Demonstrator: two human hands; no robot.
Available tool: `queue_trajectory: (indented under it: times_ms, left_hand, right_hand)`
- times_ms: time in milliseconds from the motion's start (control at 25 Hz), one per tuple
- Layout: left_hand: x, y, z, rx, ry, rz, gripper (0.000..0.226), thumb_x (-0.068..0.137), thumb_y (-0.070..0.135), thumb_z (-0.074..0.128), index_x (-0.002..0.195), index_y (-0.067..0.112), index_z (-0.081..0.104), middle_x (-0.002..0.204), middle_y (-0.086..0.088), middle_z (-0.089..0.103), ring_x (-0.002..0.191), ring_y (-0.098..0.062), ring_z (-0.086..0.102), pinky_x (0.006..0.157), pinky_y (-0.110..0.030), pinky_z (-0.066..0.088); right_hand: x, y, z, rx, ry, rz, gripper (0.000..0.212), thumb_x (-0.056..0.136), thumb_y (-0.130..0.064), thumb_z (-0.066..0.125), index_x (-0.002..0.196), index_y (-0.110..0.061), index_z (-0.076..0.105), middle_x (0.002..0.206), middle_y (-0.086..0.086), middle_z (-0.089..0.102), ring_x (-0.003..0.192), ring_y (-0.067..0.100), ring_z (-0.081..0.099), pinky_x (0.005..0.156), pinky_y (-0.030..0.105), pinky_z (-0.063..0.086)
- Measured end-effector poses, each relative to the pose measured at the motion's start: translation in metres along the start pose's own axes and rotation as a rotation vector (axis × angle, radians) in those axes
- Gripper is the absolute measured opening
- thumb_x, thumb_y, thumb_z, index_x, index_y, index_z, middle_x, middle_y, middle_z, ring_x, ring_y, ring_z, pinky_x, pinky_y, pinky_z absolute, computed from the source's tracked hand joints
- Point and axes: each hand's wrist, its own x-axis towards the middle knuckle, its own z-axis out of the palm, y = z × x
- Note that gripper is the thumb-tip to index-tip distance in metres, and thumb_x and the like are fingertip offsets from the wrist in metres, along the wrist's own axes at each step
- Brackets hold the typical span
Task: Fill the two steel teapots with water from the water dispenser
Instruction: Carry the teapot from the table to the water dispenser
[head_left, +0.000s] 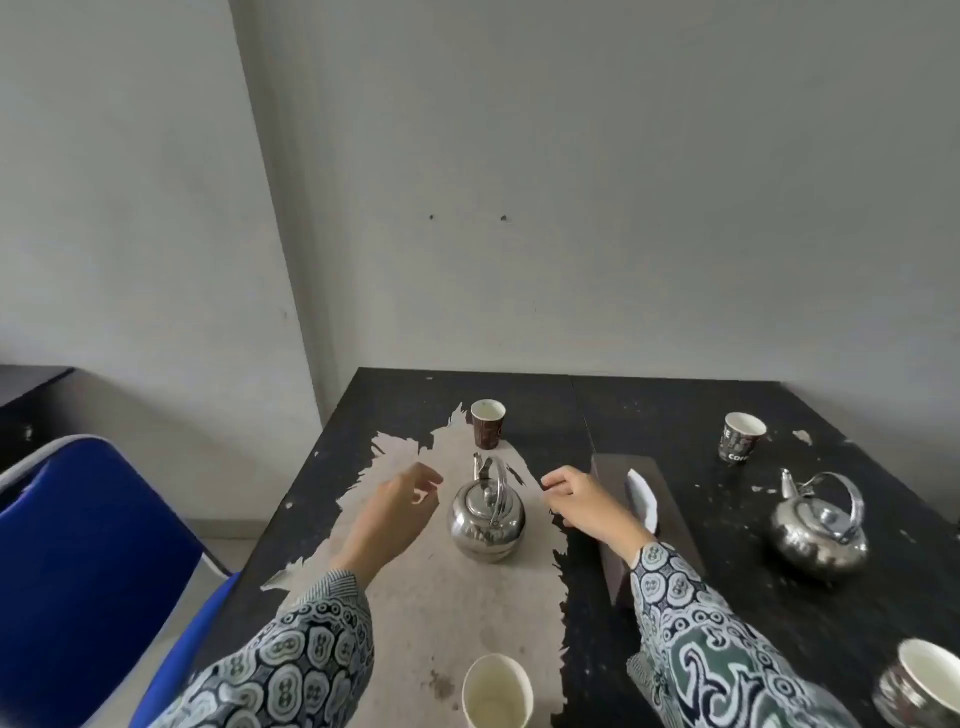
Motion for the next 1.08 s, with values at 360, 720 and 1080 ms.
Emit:
queue_trajectory:
  times_ms: [360,720,1080]
  left_hand:
    - [0.054,-0.055,0.054,-0.120,-0.166,0.018,0.022,0.091,0.018,0.050,0.113,0.018,0.056,0.115,0.000,0.063,0.102,-0.015,0.058,0.087,-0.029,0.049]
    - [0.049,-0.062,0.016,-0.093,-0.090,0.023,0.026,0.092,0.018,0.048,0.117,0.020,0.053,0.122,0.001,0.059,0.103,-0.010,0.053,0.083,-0.019,0.039]
    - [-0.015,0.012,-0.091,-0.087,-0.001,0.218,0.033,0.083,0.032,0.064,0.114,0.027,0.055,0.110,0.011,0.061,0.094,0.002,0.053,0.080,-0.011,0.041]
  right_hand:
    - [0.087,-0.002,0.067,0.163,0.123,0.153,0.040,0.090,-0.013,0.047,0.129,-0.005,0.042,0.123,0.013,0.056,0.110,0.023,0.054,0.091,0.031,0.041]
    - [0.091,-0.041,0.063,0.197,0.151,0.082,0.026,0.087,0.005,0.041,0.109,-0.001,0.054,0.068,0.003,0.061,0.069,0.014,0.058,0.073,0.024,0.045]
    - [-0.048,-0.157,0.020,0.132,-0.135,-0.285,0.029,0.089,0.004,0.037,0.101,-0.005,0.062,0.075,0.003,0.055,0.070,0.012,0.050,0.070,0.021,0.043]
